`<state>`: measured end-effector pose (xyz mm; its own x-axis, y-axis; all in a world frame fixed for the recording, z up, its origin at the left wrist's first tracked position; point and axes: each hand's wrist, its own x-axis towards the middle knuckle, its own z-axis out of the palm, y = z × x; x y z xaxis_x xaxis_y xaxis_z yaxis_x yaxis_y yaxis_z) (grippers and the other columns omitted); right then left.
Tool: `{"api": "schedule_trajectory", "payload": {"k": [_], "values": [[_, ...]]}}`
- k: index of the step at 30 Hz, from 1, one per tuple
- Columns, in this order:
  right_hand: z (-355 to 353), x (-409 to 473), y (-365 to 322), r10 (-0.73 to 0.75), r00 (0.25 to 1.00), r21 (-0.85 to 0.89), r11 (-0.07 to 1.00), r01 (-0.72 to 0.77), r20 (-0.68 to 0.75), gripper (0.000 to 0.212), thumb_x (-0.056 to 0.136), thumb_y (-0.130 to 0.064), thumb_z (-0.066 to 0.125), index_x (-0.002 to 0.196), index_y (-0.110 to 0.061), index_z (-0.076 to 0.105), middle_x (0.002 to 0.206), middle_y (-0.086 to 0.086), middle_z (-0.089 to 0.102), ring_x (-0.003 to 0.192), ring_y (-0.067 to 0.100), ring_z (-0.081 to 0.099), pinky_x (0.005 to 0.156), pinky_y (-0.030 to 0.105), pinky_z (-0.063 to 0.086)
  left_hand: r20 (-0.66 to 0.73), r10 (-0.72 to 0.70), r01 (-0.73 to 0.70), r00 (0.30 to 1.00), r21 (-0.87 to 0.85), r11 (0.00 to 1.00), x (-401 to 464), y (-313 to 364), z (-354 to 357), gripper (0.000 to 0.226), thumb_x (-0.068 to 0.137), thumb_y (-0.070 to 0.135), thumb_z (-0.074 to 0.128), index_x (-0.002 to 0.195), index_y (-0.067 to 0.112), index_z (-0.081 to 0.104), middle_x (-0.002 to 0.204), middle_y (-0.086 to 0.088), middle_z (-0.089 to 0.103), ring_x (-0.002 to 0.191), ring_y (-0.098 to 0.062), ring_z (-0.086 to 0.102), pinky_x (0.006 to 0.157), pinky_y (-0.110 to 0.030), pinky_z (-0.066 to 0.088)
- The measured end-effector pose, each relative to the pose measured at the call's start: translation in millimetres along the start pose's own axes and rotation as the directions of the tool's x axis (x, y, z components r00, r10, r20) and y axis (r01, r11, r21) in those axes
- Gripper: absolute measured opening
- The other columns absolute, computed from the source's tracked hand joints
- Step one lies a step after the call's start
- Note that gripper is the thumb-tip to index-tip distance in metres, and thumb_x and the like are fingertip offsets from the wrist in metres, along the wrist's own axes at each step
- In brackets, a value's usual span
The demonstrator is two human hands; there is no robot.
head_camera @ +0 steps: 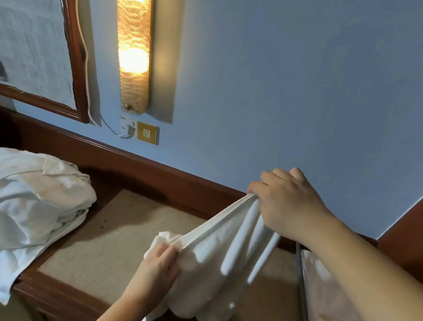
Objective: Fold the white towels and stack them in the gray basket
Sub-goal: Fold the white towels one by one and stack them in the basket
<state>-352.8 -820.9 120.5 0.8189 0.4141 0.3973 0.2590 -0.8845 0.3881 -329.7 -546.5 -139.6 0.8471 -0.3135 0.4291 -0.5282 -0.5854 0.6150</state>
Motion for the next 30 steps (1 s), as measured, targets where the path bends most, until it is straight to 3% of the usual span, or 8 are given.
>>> {"api": "schedule_trajectory", "payload": {"k": [4, 7, 10, 13, 16, 20, 26, 30], "values": [[12, 0, 1, 0.057, 0.993, -0.001, 0.998, -0.057, 0.106, 0.021, 0.071, -0.011, 0.046, 0.077, -0.021, 0.064, 0.07, -0.003, 0.053, 0.064, 0.025, 0.052, 0.062, 0.033, 0.033, -0.012, 0.021, -0.02, 1.0, 0.093, 0.995, 2, 6, 6, 0.013, 0.085, 0.02, 0.046, 0.098, 0.022, 0.047, 0.092, 0.002, 0.046, 0.08, -0.027, 0.049, 0.067, -0.041, 0.049], [16, -4, 7, 0.068, 0.997, 0.042, 0.997, -0.07, 0.034, 0.009, 0.071, -0.01, 0.051, 0.066, -0.016, 0.056, 0.063, -0.001, 0.047, 0.053, 0.026, 0.045, 0.057, 0.031, 0.03, 0.036, 0.037, -0.04, 0.999, 0.086, 0.995, 2, 4, 0, 0.014, 0.078, 0.019, 0.048, 0.092, 0.023, 0.045, 0.095, 0.008, 0.041, 0.083, -0.022, 0.044, 0.069, -0.044, 0.047], [17, -9, 13, 0.041, 0.999, 0.055, 0.998, -0.039, -0.034, 0.018, 0.074, -0.016, 0.04, 0.061, -0.016, 0.052, 0.059, -0.001, 0.046, 0.05, 0.026, 0.04, 0.057, 0.03, 0.026, 0.124, 0.212, -0.216, 0.969, 0.022, 0.976, -3, 7, -10, 0.011, 0.088, 0.031, 0.053, 0.092, 0.027, 0.043, 0.096, 0.014, 0.036, 0.086, -0.013, 0.039, 0.076, -0.035, 0.04], [18, -14, 14, 0.046, 0.996, 0.075, 0.996, -0.04, -0.082, 0.021, 0.074, -0.02, 0.037, 0.058, -0.016, 0.05, 0.055, -0.001, 0.046, 0.049, 0.026, 0.039, 0.057, 0.03, 0.025, 0.077, 0.235, -0.242, 0.969, 0.085, 0.967, -7, 5, -5, 0.026, 0.104, 0.046, 0.052, 0.088, 0.026, 0.049, 0.092, 0.011, 0.041, 0.084, -0.013, 0.042, 0.075, -0.033, 0.042], [18, -17, 13, 0.084, 0.991, 0.115, 0.991, -0.072, -0.105, 0.018, 0.074, -0.022, 0.037, 0.058, -0.02, 0.044, 0.053, -0.003, 0.045, 0.05, 0.024, 0.035, 0.062, 0.029, 0.021, 0.037, 0.226, -0.229, 0.973, 0.146, 0.962, -15, -9, 3, 0.026, 0.102, 0.043, 0.058, 0.084, 0.024, 0.054, 0.088, 0.007, 0.042, 0.079, -0.016, 0.044, 0.066, -0.033, 0.044], [21, -19, 6, 0.174, 0.979, 0.249, 0.958, -0.143, -0.108, 0.015, 0.07, -0.017, 0.044, 0.058, -0.023, 0.037, 0.053, -0.008, 0.035, 0.052, 0.02, 0.032, 0.063, 0.029, 0.024, 0.012, 0.12, -0.12, 0.993, 0.133, 0.984, -26, -29, 10, 0.028, 0.096, 0.04, 0.062, 0.077, 0.028, 0.047, 0.082, 0.011, 0.041, 0.069, -0.017, 0.048, 0.058, -0.032, 0.045], [15, -21, 5, 0.315, 0.946, 0.361, 0.893, -0.27, -0.073, 0.021, 0.071, -0.014, 0.053, 0.059, -0.022, 0.038, 0.057, -0.004, 0.046, 0.055, 0.023, 0.041, 0.052, 0.025, 0.028, -0.034, -0.244, 0.243, 0.969, -0.037, 0.969, -37, -21, 4, 0.045, 0.085, 0.039, 0.082, 0.063, 0.032, 0.043, 0.072, 0.014, 0.048, 0.067, -0.01, 0.054, 0.056, -0.018, 0.038], [11, -27, 13, 0.355, 0.935, 0.341, 0.882, -0.326, -0.024, 0.019, 0.074, -0.016, 0.057, 0.061, -0.023, 0.044, 0.063, -0.003, 0.052, 0.058, 0.026, 0.046, 0.05, 0.02, 0.028, 0.079, -0.366, 0.373, 0.927, -0.136, 0.918, -44, -26, 2, 0.059, 0.083, 0.067, 0.072, 0.057, 0.018, 0.05, 0.07, 0.007, 0.054, 0.07, -0.011, 0.057, 0.058, -0.021, 0.038]]}}
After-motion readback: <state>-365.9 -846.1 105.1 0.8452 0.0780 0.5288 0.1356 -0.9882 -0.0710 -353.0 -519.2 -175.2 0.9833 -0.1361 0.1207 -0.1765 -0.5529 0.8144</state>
